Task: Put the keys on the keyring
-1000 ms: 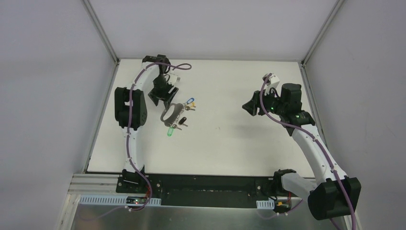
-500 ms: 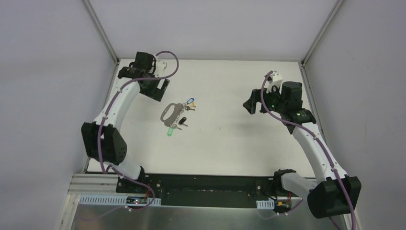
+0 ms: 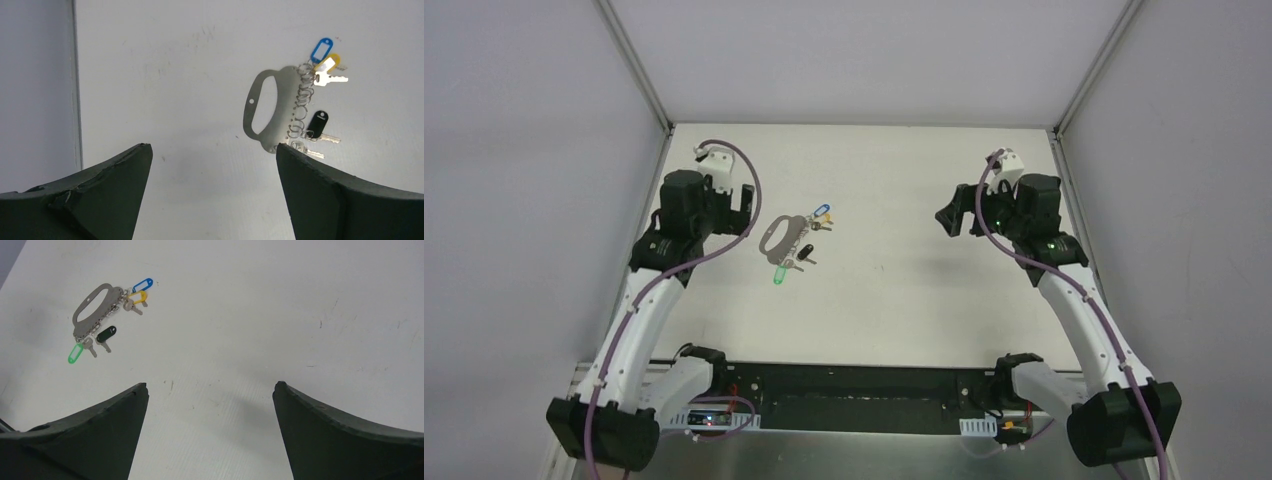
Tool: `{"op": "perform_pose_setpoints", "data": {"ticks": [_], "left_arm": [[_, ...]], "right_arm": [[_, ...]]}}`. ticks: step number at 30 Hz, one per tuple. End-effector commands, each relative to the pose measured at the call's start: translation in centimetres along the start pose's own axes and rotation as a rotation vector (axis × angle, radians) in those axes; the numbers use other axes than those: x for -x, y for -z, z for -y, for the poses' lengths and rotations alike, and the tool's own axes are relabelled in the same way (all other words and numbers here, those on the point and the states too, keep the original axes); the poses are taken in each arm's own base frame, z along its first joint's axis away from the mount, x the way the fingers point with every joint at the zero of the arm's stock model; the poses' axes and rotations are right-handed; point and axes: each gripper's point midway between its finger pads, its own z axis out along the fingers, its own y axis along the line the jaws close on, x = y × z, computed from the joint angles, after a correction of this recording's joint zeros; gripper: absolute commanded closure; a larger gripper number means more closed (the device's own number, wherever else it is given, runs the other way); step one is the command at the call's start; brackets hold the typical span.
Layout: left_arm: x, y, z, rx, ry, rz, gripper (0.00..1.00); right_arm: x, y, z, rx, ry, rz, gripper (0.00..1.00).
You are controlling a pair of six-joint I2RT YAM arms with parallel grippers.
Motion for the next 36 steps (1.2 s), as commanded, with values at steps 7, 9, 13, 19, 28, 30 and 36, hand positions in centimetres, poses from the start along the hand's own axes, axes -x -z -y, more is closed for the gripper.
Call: {"op": "perform_pose_setpoints", "data": {"ticks": [7,9,13,19,28,30,36], "left_arm": [[2.8,5.5,0.8,-0.070,0.056,0.313,0.01],[2.6,6.1,1.4,-0.101,0.077,0.334,0.01],[1.9,7.1,2.6,-0.165,0.071,0.342,0.01],[1.3,7.4,2.5,-0.162,0.101,0.347,0.01],[-0.1,6.5,1.7,-0.125,0.183,0.347,0.01],[-0.2,6.4,1.8,-0.131,0.184,0.344,0.01],[-0.7,6.1,1.5,-0.128,0.186,0.335,0.01]], "right_arm": [[1.2,1.9,-1.1,0.038,-0.018,0.148,0.00],[1.4,2.5,-1.1,0.034,-0.001,0.160,0.00],[1.6,3.2,-1.0,0.036,0.012,0.174,0.00],[1.7,3.9,-0.6,0.047,0.006,0.187,0.00],[2.1,4.6,0.7,0.017,-0.023,0.208,0.00],[2.2,4.7,0.6,0.018,-0.017,0.213,0.00],[2.7,5.5,0.8,-0.008,0.007,0.239,0.00]]}}
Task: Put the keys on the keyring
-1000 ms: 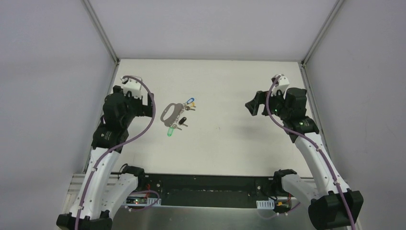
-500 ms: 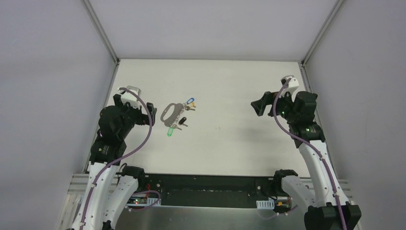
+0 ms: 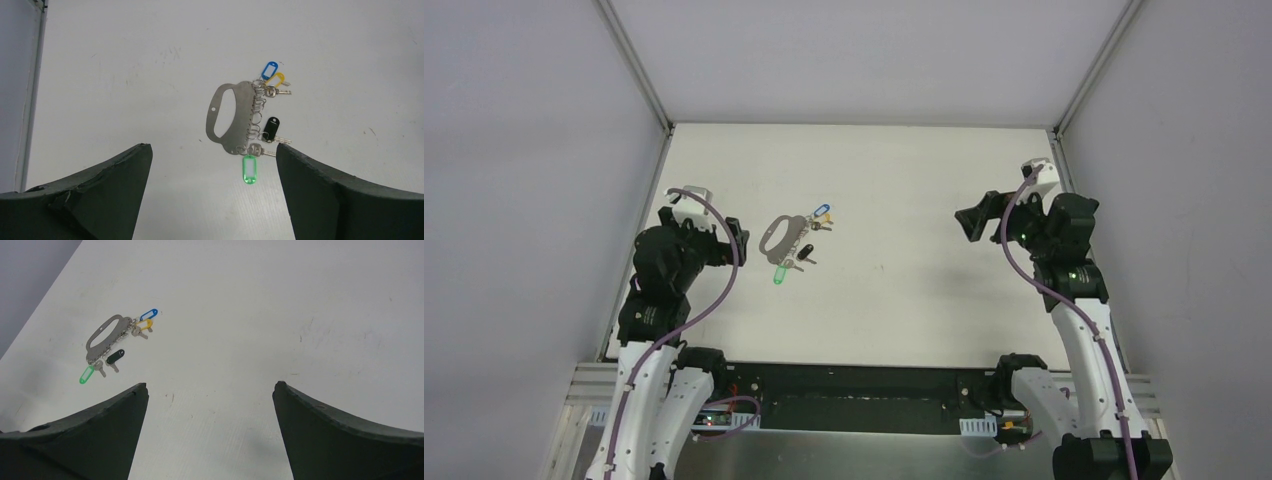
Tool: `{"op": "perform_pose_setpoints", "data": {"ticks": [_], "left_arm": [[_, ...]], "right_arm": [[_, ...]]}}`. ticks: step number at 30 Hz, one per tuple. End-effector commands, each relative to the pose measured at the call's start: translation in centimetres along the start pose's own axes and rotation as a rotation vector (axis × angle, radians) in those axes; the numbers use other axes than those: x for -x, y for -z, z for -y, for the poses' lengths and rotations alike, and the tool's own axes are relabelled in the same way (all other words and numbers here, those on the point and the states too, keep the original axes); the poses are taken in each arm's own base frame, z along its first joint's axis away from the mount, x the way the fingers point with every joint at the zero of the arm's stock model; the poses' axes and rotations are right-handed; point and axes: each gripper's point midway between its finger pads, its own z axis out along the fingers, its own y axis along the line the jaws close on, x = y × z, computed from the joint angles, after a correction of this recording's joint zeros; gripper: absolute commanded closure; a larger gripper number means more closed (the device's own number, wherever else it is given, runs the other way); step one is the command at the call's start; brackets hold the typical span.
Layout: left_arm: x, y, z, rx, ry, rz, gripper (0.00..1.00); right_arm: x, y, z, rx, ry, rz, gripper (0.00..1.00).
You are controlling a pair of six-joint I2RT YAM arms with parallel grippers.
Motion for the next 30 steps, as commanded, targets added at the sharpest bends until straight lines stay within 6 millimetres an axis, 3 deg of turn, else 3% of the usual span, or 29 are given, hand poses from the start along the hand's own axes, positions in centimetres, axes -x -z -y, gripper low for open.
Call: {"op": "perform_pose_setpoints", "data": {"ticks": [1,19,30], "left_arm": [[0.8,-0.2,-0.3,0.002,0.011,0.036,0.01],[0.9,0.5,-1.4,0.031,-0.007,0.029,0.01],[0.6,0.4,-1.0,0.004,-0.004,0.012,0.01]], "right_arm": [[1.3,0.8,0.0,-0.015,0.034,0.055,0.00],[1.5,1.2,0.5,-0.043,0.046,0.067,0.00],[1.3,1.1,0.7,-0.047,0.046,0.065,0.00]]}}
